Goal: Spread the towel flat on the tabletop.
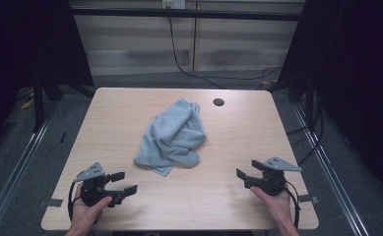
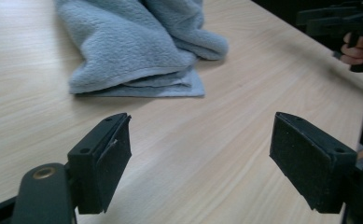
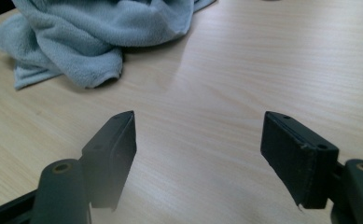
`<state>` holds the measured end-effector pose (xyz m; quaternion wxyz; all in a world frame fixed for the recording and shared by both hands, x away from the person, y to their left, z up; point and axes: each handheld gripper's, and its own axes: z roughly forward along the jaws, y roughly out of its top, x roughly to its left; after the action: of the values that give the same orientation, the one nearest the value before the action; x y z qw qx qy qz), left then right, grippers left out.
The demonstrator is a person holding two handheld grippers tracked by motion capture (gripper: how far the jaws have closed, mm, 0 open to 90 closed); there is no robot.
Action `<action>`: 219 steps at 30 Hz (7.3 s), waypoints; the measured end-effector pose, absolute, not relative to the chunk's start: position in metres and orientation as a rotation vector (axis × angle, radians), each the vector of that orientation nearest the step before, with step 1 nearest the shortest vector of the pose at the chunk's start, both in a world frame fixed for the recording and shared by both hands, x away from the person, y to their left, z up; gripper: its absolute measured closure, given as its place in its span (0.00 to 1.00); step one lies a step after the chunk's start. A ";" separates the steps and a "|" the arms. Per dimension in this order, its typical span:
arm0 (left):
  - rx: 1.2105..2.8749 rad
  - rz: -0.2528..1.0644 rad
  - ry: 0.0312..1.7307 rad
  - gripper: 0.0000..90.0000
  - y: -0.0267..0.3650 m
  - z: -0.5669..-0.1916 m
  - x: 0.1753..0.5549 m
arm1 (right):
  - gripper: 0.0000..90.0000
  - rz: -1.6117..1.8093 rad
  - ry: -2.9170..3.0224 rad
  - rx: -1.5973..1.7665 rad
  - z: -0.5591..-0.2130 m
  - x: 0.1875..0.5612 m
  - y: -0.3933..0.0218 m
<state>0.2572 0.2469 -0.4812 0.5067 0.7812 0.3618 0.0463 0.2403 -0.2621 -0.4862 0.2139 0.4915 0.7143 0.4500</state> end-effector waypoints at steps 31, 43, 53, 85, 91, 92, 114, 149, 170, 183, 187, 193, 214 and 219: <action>1.895 0.053 0.883 0.29 0.246 -0.485 0.262 | 0.43 1.436 2.278 1.216 -0.464 0.281 -0.206; 1.862 0.044 0.909 0.30 0.251 -0.484 0.263 | 0.42 1.463 2.347 1.192 -0.460 0.337 -0.177; 1.879 0.062 0.891 0.30 0.251 -0.483 0.262 | 0.33 1.377 2.369 1.226 -0.468 0.397 -0.150; 1.871 0.098 0.878 0.33 0.251 -0.480 0.258 | 0.93 1.309 2.482 1.172 -0.512 0.319 -0.143; 1.883 0.136 0.897 0.39 0.242 -0.470 0.261 | 0.92 1.255 2.568 1.111 -0.505 0.283 -0.140; 1.879 0.127 0.884 0.39 0.241 -0.467 0.261 | 0.91 1.263 2.575 1.099 -0.505 0.277 -0.142; 2.105 0.104 0.818 0.65 0.140 -0.474 0.345 | 0.44 1.156 2.339 1.265 -0.494 0.332 -0.193; 2.169 0.007 0.589 0.58 0.086 -0.467 0.325 | 0.95 1.327 2.383 1.105 -0.472 0.318 -0.158; 1.862 0.120 0.696 0.93 0.169 -0.416 0.338 | 0.95 1.369 2.180 1.182 -0.427 0.327 -0.197; 1.614 0.159 0.763 0.94 0.234 -0.376 0.342 | 0.96 1.466 1.961 1.263 -0.372 0.343 -0.235; 1.588 0.205 0.773 0.94 0.242 -0.357 0.347 | 0.96 1.542 1.901 1.223 -0.344 0.344 -0.231; 1.556 0.266 0.840 0.94 0.246 -0.340 0.381 | 0.96 1.539 1.876 1.250 -0.316 0.378 -0.229; 1.748 0.232 0.823 0.94 0.238 -0.410 0.338 | 0.97 1.470 1.952 1.307 -0.389 0.341 -0.240; 1.868 0.180 0.796 0.94 0.229 -0.439 0.314 | 0.97 1.391 2.043 1.333 -0.425 0.309 -0.242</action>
<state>0.3144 0.2287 -0.4392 0.5241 0.7805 0.3325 0.0750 0.3094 -0.2424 -0.4245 0.1658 0.4682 0.7174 0.4885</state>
